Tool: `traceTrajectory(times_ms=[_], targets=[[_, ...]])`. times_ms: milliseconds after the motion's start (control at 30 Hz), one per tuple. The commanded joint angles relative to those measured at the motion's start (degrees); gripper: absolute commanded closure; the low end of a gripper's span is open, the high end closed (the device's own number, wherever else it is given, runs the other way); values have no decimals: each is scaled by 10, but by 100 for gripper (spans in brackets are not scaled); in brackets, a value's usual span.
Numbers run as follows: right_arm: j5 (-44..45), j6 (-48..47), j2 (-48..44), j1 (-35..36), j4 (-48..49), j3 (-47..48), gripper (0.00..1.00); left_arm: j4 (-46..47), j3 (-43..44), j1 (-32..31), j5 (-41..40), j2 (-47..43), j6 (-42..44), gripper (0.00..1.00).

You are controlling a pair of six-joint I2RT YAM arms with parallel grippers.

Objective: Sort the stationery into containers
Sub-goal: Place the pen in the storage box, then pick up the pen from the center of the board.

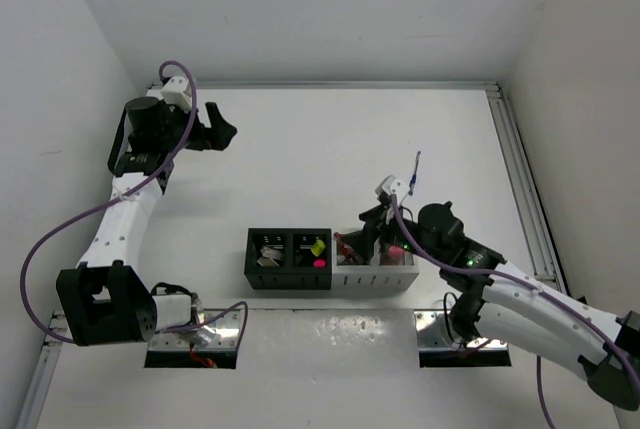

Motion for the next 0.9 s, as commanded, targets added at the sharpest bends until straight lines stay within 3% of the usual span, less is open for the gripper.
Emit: traceTrajectory(times_ms=[0, 133, 233, 367, 533, 667, 767, 867], targets=[[23, -19, -23, 3, -11, 30, 30, 10, -3, 4, -3, -20, 12, 0], [86, -77, -4, -28, -18, 86, 43, 9, 7, 1, -2, -15, 15, 0], [115, -77, 18, -85, -48, 115, 56, -56, 45, -4, -10, 1, 54, 0], [152, -45, 67, -186, -168, 178, 71, -153, 114, -7, -36, 25, 128, 0], [102, -42, 150, -292, -265, 217, 66, -149, 115, -8, -86, -4, 150, 0], [28, -8, 232, -409, -265, 242, 67, -150, 120, -13, -54, -3, 143, 0], [13, -5, 320, -438, -264, 284, 67, -171, 127, -20, -71, -3, 142, 0], [-5, -1, 417, -448, -286, 354, 64, -154, 107, -14, -138, -28, 165, 0]])
